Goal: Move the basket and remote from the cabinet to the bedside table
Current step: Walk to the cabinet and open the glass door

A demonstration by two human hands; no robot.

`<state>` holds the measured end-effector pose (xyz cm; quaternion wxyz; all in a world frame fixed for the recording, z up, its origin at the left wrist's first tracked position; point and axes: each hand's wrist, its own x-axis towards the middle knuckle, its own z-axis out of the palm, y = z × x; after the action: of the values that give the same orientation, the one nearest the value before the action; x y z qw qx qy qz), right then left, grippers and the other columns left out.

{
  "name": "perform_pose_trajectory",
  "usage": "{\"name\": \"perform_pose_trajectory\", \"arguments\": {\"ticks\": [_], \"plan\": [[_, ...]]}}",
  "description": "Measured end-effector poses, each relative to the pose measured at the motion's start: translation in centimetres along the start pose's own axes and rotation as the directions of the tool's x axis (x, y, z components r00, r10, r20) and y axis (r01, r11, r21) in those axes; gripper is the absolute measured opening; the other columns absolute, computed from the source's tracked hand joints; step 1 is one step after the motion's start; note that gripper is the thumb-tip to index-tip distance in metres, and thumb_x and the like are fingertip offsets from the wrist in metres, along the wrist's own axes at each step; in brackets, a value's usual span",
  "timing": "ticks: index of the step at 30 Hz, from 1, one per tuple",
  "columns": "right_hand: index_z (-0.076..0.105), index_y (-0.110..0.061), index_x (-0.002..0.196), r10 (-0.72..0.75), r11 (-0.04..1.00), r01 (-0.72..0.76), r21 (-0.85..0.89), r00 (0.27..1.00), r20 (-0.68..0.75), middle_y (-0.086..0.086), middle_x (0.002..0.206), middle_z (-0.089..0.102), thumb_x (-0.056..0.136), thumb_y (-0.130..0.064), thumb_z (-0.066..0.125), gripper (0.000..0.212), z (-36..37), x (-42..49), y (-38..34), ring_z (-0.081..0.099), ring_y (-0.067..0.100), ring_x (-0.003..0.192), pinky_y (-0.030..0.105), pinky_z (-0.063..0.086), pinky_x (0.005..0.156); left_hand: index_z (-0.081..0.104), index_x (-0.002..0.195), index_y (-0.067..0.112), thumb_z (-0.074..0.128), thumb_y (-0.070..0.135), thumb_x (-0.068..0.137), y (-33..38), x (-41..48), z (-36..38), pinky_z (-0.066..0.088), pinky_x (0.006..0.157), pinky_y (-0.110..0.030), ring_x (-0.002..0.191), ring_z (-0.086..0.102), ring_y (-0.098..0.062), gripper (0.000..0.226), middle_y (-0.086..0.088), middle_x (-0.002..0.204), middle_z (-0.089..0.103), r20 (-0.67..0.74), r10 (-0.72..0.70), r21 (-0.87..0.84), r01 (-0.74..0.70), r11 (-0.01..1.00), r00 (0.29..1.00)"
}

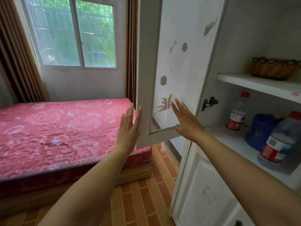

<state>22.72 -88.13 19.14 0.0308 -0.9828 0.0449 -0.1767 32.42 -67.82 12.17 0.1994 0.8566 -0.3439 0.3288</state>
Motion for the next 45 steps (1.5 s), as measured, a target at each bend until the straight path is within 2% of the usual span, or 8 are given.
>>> {"name": "perform_pose_trajectory", "arguments": {"ticks": [2,6,15,28,32,36,40,45], "plan": [[-0.006,-0.023,0.145,-0.014,1.000,0.013,-0.007,1.000,-0.022,-0.006,0.156,-0.015,0.085,-0.007,0.049,0.082,0.1,1.0,0.4,-0.009,0.020,0.144,0.044,0.027,0.111,-0.006,0.144,0.020,0.081,0.018,0.061,-0.4,0.5,0.1,0.002,0.117,-0.046,0.141,-0.007,-0.027,0.121,-0.007,0.153,-0.016,0.023,0.032,0.120,-0.034,0.992,0.999],[-0.007,-0.020,0.145,-0.033,0.999,0.032,-0.030,0.998,-0.044,-0.003,0.156,-0.016,0.089,-0.016,0.049,0.080,0.5,2.8,1.0,-0.011,0.021,0.143,0.044,0.024,0.113,-0.003,0.144,0.014,0.081,0.029,0.060,-1.0,1.5,0.4,-0.007,0.114,-0.041,0.139,-0.023,-0.021,0.120,-0.002,0.149,-0.033,0.054,0.019,0.306,-0.035,0.951,0.998],[-0.005,-0.020,0.145,-0.047,0.997,0.047,-0.054,0.999,0.002,-0.002,0.155,-0.018,0.083,-0.005,0.047,0.082,2.7,6.0,2.3,-0.012,0.021,0.143,0.043,0.028,0.111,-0.001,0.144,0.009,0.081,0.030,0.060,-2.0,3.1,1.1,-0.008,0.113,-0.041,0.140,-0.003,-0.025,0.118,-0.005,0.152,-0.001,0.099,-0.055,0.504,-0.003,0.863,0.994],[-0.002,-0.019,0.146,-0.051,0.997,0.047,-0.054,0.995,-0.085,0.002,0.156,-0.014,0.083,-0.003,0.046,0.080,3.8,5.9,2.4,-0.009,0.027,0.143,0.045,0.025,0.111,-0.009,0.144,0.014,0.076,0.031,0.069,-2.1,3.0,1.1,-0.012,0.113,-0.044,0.140,-0.016,-0.024,0.114,0.004,0.148,-0.034,0.131,-0.036,0.448,-0.026,0.894,0.991],[0.002,-0.024,0.145,-0.033,0.999,0.031,-0.023,0.997,-0.069,0.001,0.157,-0.007,0.085,-0.006,0.047,0.078,2.8,4.5,2.6,-0.001,0.027,0.144,0.044,0.023,0.111,0.001,0.145,0.010,0.074,0.040,0.068,-1.1,2.9,0.6,-0.011,0.113,-0.045,0.139,-0.019,-0.024,0.110,-0.006,0.155,-0.009,0.104,-0.060,0.498,0.000,0.867,0.993],[0.006,-0.023,0.145,0.014,1.000,-0.015,-0.024,0.999,-0.042,0.001,0.157,-0.001,0.087,-0.012,0.048,0.072,1.8,2.0,2.9,0.006,0.026,0.143,0.042,0.023,0.111,0.020,0.141,0.006,0.065,0.042,0.075,0.8,3.0,0.2,-0.004,0.112,-0.048,0.140,-0.001,-0.027,0.088,-0.012,0.151,0.023,0.085,0.034,0.471,-0.070,0.879,0.996],[0.014,-0.019,0.144,0.088,0.996,-0.089,-0.010,0.993,-0.083,0.003,0.156,0.012,0.087,-0.013,0.047,0.066,0.5,-1.1,3.8,0.015,0.025,0.141,0.043,0.025,0.111,0.044,0.131,0.008,0.071,0.036,0.073,3.8,4.0,0.6,0.007,0.114,-0.049,0.137,0.021,-0.029,0.070,-0.014,0.143,0.041,0.109,0.194,0.265,-0.217,0.940,0.975],[0.021,-0.015,0.143,0.190,0.981,-0.184,0.060,0.975,-0.112,0.004,0.153,0.025,0.091,-0.016,0.042,0.057,-1.7,-6.7,5.7,0.022,0.021,0.140,0.037,0.022,0.112,0.036,0.135,0.013,0.053,0.035,0.089,8.6,3.9,0.9,0.018,0.114,-0.047,0.137,0.027,-0.028,0.054,-0.011,0.145,0.037,0.184,0.242,-0.020,-0.242,0.970,0.953]]}}
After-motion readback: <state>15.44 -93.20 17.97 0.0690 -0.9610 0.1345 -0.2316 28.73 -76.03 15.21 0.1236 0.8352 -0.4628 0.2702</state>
